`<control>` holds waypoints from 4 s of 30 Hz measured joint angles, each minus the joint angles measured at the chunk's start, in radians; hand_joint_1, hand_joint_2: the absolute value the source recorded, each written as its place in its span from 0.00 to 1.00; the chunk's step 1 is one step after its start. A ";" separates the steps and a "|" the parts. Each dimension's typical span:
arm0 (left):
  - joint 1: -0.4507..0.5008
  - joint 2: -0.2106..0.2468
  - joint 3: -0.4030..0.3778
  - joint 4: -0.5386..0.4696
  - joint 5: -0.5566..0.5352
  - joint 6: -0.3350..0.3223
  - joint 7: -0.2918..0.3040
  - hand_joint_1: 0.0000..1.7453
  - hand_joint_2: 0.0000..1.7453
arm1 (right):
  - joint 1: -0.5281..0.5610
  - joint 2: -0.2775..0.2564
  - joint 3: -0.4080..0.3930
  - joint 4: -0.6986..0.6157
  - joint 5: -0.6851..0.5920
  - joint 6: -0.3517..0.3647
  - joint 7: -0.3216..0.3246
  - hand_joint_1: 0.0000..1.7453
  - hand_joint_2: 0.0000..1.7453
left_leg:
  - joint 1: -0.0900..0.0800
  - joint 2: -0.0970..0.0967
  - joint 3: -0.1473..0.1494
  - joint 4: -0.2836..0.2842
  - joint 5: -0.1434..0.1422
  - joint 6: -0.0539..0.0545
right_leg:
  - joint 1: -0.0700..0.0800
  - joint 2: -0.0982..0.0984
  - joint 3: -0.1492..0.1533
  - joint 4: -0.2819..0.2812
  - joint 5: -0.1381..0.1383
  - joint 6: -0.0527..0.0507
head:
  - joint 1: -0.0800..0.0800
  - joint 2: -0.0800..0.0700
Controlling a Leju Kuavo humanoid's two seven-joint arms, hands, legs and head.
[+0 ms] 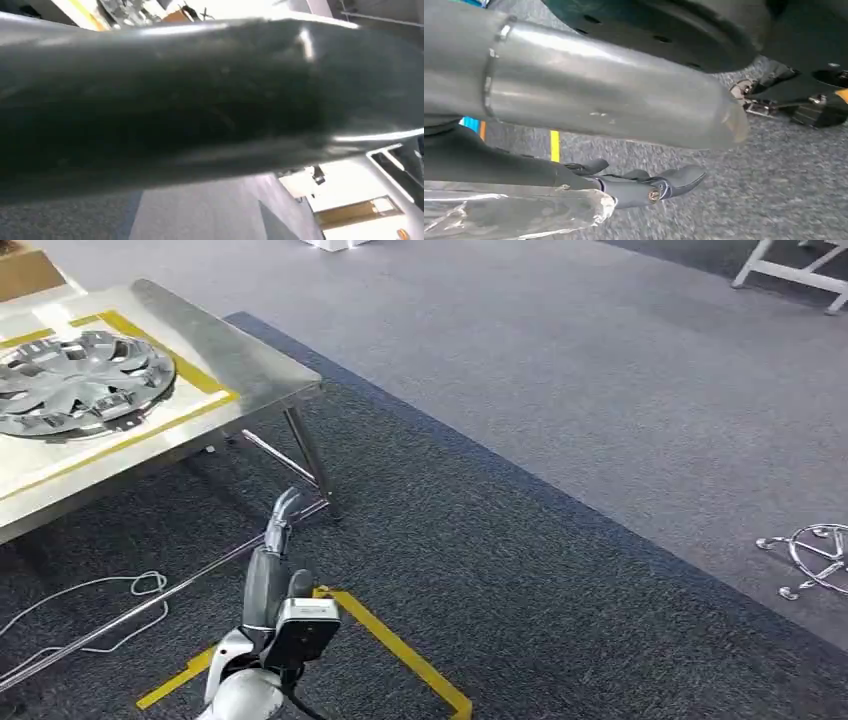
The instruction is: Take the parts from the cabinet and place them on the table.
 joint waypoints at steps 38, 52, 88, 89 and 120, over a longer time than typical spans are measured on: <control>0.003 0.008 0.008 0.013 0.007 0.017 0.002 0.00 0.00 | -0.002 -0.002 0.000 0.000 0.020 -0.040 -0.002 0.00 0.00 | 0.002 -0.027 0.051 -0.142 0.039 0.037 | -0.002 0.024 -0.041 0.021 -0.002 0.034 | 0.010 0.000; 0.006 0.009 0.008 0.021 0.002 0.003 0.003 0.00 0.00 | -0.010 -0.002 -0.004 0.000 0.017 -0.066 -0.008 0.00 0.00 | -0.020 0.104 0.055 -0.136 0.027 0.022 | 0.013 -0.086 -0.006 0.006 -0.009 0.011 | 0.020 0.000; 0.015 0.022 0.000 0.029 -0.004 -0.008 0.010 0.00 0.00 | -0.009 0.001 -0.063 0.000 -0.034 -0.106 -0.019 0.00 0.00 | -0.003 0.008 -0.074 0.152 -0.119 -0.003 | 0.001 -0.026 -0.008 0.003 0.002 -0.003 | 0.023 0.000; 0.015 0.023 -0.001 0.031 -0.004 -0.008 0.010 0.00 0.00 | -0.008 0.001 -0.064 0.000 -0.036 -0.109 -0.020 0.00 0.00 | -0.003 0.007 -0.084 0.164 -0.109 -0.001 | 0.002 -0.010 -0.008 0.003 0.002 -0.003 | 0.023 0.000; -0.006 0.015 -0.005 0.066 0.029 -0.036 -0.002 0.00 0.00 | -0.009 -0.005 -0.139 0.000 -0.086 -0.143 -0.055 0.00 0.00 | 0.002 0.006 -0.078 0.161 -0.103 -0.006 | 0.000 -0.003 -0.012 0.005 0.006 -0.003 | 0.032 0.000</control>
